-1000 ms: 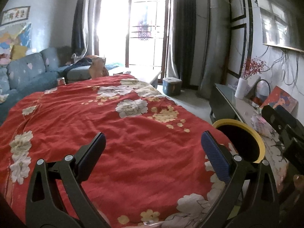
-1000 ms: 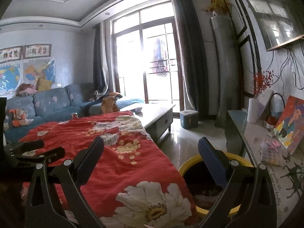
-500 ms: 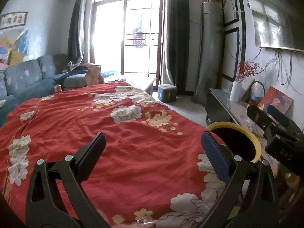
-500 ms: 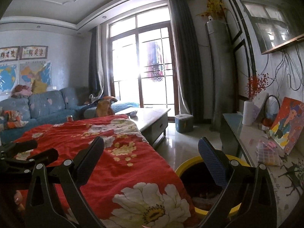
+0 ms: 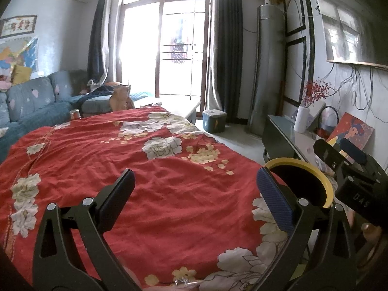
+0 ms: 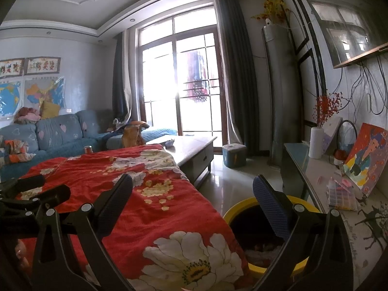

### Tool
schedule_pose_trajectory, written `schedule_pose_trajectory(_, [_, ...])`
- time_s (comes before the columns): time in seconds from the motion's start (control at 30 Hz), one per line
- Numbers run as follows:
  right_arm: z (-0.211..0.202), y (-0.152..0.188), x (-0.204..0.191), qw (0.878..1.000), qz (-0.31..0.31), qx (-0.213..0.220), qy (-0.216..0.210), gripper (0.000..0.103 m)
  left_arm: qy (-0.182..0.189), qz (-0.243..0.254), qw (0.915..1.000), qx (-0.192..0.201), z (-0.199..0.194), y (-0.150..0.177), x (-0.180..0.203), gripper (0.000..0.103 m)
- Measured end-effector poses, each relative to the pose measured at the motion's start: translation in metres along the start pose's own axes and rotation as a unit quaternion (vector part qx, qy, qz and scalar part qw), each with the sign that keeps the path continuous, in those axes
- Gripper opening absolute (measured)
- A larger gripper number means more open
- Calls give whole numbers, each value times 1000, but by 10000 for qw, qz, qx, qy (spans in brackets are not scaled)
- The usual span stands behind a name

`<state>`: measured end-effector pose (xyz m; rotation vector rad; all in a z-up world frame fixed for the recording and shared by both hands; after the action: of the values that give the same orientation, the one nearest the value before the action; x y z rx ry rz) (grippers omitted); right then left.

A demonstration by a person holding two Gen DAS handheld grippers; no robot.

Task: Collect trash

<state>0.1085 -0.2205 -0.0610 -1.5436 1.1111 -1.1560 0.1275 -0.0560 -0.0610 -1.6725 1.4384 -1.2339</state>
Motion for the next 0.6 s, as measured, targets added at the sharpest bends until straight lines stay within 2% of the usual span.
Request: schedule_pose_trajectory(0.6, [0,8,0,10000,21,-49,23,97,6,0,10000,4,0,0,0,92])
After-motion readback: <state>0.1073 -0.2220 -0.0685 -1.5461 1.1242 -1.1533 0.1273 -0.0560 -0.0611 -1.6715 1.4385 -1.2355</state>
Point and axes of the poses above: each gripper's, at about its wrist camera, not at the fingertips, and z roughly the way its jaws point, x to its right, y to its underside, the point moved 10 cm from there along z, roughly the way its jaws point, and after that the axes turned 14 degrees about -z, right-handed, at the moved point
